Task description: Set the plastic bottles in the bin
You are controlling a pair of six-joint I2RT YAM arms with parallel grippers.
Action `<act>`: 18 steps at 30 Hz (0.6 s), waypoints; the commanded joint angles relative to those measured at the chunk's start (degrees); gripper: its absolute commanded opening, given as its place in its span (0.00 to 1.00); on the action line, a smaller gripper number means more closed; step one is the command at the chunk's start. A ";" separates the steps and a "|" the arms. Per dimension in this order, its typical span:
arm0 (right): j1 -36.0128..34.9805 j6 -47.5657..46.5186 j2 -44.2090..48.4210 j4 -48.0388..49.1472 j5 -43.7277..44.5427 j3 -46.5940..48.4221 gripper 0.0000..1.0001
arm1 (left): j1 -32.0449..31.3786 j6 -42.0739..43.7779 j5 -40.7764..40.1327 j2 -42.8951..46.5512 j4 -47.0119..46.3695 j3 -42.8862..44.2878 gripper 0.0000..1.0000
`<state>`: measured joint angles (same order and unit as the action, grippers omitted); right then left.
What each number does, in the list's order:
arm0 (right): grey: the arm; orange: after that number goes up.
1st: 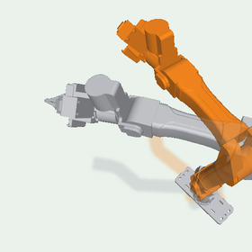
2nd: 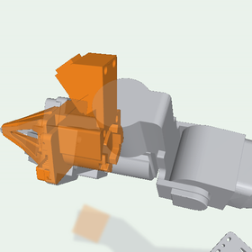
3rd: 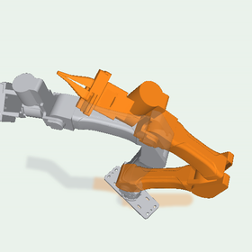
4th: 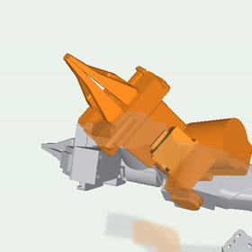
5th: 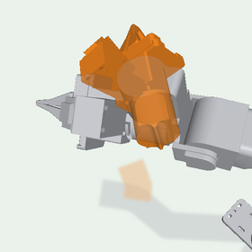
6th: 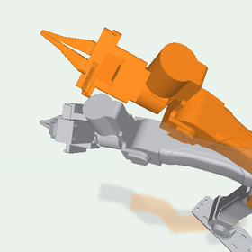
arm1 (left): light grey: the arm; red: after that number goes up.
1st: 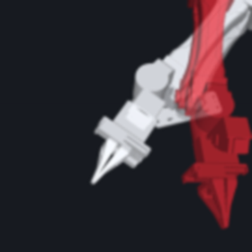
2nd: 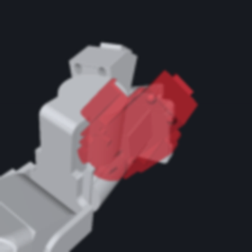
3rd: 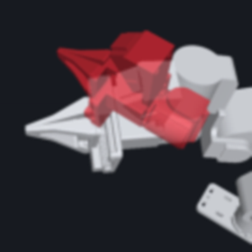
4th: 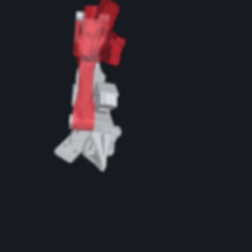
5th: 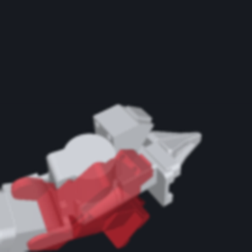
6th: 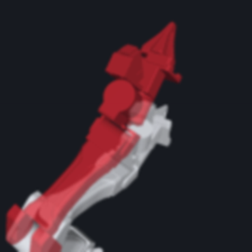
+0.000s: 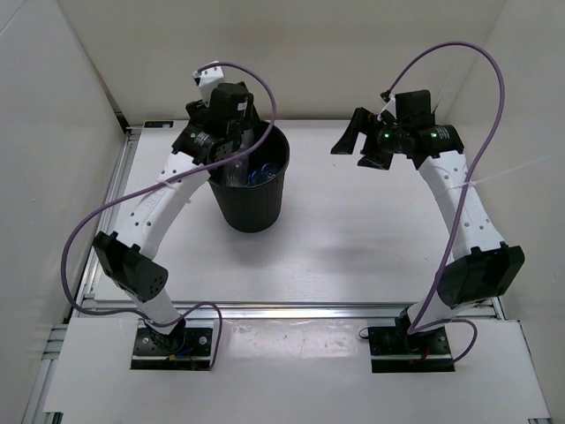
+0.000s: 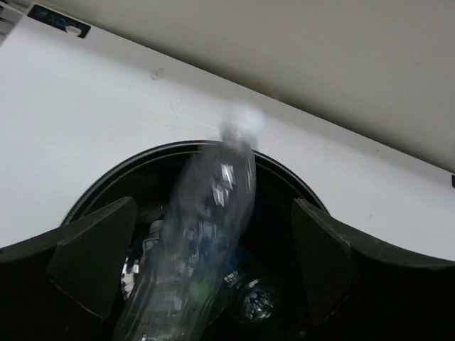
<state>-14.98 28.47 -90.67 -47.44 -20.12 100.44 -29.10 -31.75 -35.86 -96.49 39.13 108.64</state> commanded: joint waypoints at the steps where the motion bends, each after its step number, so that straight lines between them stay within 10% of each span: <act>1: 1.89 0.45 4.62 1.30 -0.80 -2.17 1.00 | -2.36 4.85 -10.81 5.86 -0.90 1.66 1.00; 7: 5.67 1.59 8.05 0.77 -2.73 -8.32 1.00 | -2.36 4.77 -9.67 16.14 -0.90 -2.27 1.00; 18: 11.38 0.89 17.81 -1.43 -0.72 -20.55 1.00 | 0.97 -25.53 -19.14 57.79 8.62 -59.75 1.00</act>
<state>-3.62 30.55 -76.05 -49.28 -22.24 80.27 -29.32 -45.67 -50.46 -42.04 39.03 54.87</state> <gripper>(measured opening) 0.998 0.999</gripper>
